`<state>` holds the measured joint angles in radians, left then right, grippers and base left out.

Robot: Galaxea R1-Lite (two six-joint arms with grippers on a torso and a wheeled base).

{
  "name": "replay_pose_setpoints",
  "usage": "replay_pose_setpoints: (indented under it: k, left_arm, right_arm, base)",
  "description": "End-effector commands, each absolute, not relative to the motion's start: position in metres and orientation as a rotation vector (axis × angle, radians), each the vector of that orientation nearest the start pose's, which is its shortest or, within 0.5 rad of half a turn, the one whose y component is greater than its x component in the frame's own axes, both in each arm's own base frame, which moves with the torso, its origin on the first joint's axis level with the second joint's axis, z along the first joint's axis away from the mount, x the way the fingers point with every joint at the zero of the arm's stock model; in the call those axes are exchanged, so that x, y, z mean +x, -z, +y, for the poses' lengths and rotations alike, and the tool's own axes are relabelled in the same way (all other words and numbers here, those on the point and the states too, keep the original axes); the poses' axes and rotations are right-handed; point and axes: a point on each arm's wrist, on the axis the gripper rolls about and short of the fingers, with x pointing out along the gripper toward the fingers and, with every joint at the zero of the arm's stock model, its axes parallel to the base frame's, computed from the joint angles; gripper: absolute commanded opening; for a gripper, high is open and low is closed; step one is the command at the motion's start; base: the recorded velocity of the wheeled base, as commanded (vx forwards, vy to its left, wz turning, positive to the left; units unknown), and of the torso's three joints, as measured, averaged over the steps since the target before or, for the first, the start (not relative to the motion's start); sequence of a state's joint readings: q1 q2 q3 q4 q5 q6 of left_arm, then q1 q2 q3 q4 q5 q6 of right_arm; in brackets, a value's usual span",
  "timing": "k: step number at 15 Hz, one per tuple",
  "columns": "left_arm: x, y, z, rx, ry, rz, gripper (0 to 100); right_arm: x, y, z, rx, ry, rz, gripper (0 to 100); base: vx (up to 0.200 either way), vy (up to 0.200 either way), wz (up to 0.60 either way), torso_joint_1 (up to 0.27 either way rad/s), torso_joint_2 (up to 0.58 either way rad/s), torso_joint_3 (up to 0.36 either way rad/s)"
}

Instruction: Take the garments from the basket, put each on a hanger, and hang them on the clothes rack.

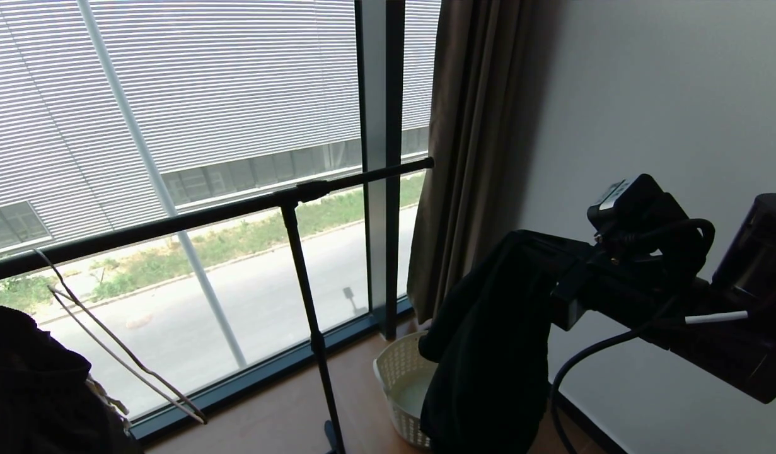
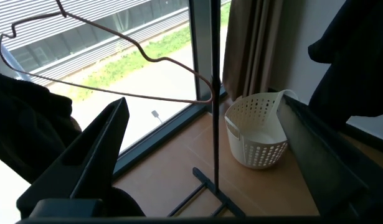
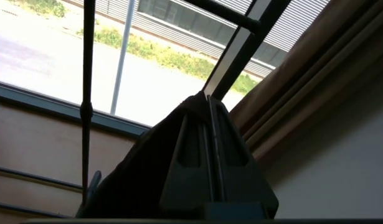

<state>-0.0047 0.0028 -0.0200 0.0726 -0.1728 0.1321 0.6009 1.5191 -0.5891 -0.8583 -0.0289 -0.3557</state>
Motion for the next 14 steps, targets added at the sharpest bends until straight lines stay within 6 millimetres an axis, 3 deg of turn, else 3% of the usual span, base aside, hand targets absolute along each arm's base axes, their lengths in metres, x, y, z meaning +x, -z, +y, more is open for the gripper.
replay_pose_setpoints:
  k: [1, 5, 14]
  left_arm:
    - [-0.0246, -0.0737, -0.0037, 0.127, 0.18, 0.043, 100]
    - [-0.0246, -0.0737, -0.0038, 0.127, 0.181, 0.043, 100]
    - [-0.0246, -0.0737, -0.0038, 0.128, 0.181, 0.043, 100]
  right_arm:
    - [0.2074, -0.1975, 0.1415, -0.368, -0.578, -0.034, 0]
    - [0.2076, -0.1981, 0.1416, -0.364, -0.578, -0.037, 0]
    - [0.2047, -0.2013, 0.1396, -0.342, -0.565, -0.105, 0]
  base:
    - [0.0, 0.0, 0.0, 0.007, -0.02, 0.163]
    - [0.0, 0.0, 0.0, 0.002, 0.0, 0.039]
    - [0.0, 0.0, 0.6, 0.003, 0.0, 0.003]
